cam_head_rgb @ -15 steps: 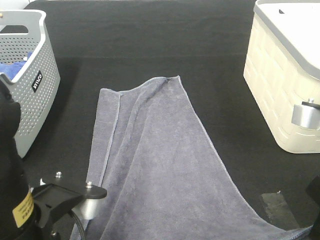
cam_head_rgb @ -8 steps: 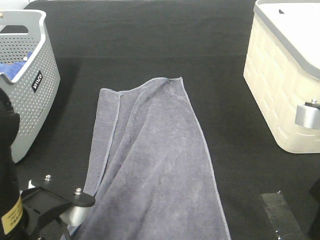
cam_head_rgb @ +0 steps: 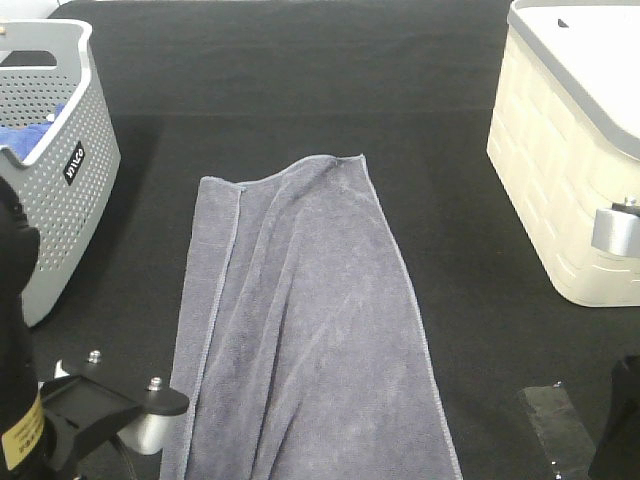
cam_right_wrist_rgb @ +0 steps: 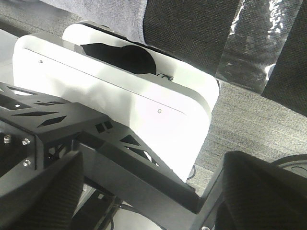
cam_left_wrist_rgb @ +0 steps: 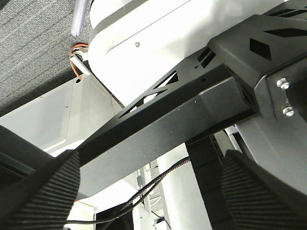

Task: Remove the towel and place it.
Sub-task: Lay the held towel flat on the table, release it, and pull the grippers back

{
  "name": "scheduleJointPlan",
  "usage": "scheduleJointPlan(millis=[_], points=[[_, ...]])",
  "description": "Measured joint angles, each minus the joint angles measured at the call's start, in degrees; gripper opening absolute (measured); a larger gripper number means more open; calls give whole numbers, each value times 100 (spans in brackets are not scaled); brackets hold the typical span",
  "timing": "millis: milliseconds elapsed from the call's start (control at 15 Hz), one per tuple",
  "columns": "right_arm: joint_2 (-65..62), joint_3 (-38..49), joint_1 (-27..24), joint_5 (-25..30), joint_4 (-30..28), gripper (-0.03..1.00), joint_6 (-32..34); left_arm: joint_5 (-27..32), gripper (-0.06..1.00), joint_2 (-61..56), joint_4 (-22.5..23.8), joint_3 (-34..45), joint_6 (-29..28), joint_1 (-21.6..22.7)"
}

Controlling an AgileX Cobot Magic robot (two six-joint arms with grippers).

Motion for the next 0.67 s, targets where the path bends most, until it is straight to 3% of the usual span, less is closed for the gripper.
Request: scheduleJointPlan(millis=[267,400,467,533,667], points=[[0,-46,0,0,0,75,0,29,76,0,258,-29,-17,0],[0,-264,0,0,0,75,-11,46,76,0,630,-315,-23,0],[0,-407,0,-6,0,75,-40,46,75,0,1203,-665,-115,0],[0,-539,0,-92,0,75,-126,46,75,0,1392,-779,-160,0],[6,-877,0,-596,0,75,-298,40,75,0,2693,-1375,-665,0]])
